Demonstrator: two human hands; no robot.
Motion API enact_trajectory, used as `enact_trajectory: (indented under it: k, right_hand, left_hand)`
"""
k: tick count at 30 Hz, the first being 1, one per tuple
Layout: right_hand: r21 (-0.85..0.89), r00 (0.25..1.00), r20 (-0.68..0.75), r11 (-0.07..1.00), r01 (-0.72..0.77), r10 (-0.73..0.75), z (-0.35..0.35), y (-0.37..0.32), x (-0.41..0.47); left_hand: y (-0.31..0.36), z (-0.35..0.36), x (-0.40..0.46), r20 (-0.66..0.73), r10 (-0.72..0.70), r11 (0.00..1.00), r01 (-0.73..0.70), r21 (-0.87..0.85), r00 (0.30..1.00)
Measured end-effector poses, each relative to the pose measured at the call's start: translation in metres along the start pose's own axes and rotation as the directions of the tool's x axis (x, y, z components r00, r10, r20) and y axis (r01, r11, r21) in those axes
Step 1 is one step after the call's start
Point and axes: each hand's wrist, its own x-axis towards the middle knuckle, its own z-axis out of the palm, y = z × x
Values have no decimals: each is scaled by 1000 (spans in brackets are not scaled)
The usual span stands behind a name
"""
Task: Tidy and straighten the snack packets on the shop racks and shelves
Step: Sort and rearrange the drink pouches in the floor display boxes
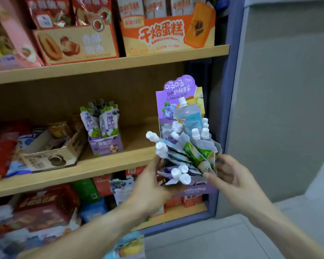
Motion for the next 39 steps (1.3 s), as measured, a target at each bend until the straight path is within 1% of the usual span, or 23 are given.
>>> enact_trajectory:
  k: [3,5,8,13,16,19,23,27,29,31,33,36,38,39]
  right_hand:
    - [49,999,12,998,-41,40,7,12,-54]
    - [60,993,18,992,-114,113,14,35,-82]
    - [25,969,45,970,-243,241,26,85,-119]
    - [-48,919,56,920,-388,391,48,183,-159]
    - [-55,881,80,884,-463,467,63,238,-169]
    - [-53,849,64,852,-521,524,73,281,-172]
    - [-56,831,27,831,-554,556,73,321,-160]
    - [-85,837,-40,832,-548,546,66,352,-138]
    - [-106,840,-45,834,-542,540,67,360,-135]
    - [-115,824,-49,816,-567,565,70,365,-137]
    - [-122,799,-48,790,-600,600,69,367,-141]
    - [-158,776,-39,763,-627,629,63,353,-139]
    - [-258,793,-59,758,-599,607,59,330,-137]
    - [-338,815,-93,752,-566,571,57,316,-135]
  left_hand:
    - [-18,11,-56,5,-5,999,5,44,1000]
    - [-46,19,-82,22,-26,995,24,100,999]
    - [-100,33,-111,77,-127,988,119,98,989]
    - [-204,66,-146,144,-303,950,288,117,942]
    - [-254,85,-157,138,-419,904,398,156,897]
    - [-294,108,-158,113,-480,874,463,148,870]
    - [-317,139,-141,78,-544,836,532,133,835]
    - [-330,164,-120,47,-585,809,579,105,809]
    - [-337,171,-115,10,-596,794,587,156,803]
    - [-342,173,-114,7,-624,765,609,209,781]
    - [-343,172,-115,25,-651,741,628,237,759]
    - [-338,164,-111,91,-660,727,603,330,746]
    - [-331,158,-107,136,-675,710,589,386,725]
    - [-326,155,-106,157,-681,703,578,415,715]
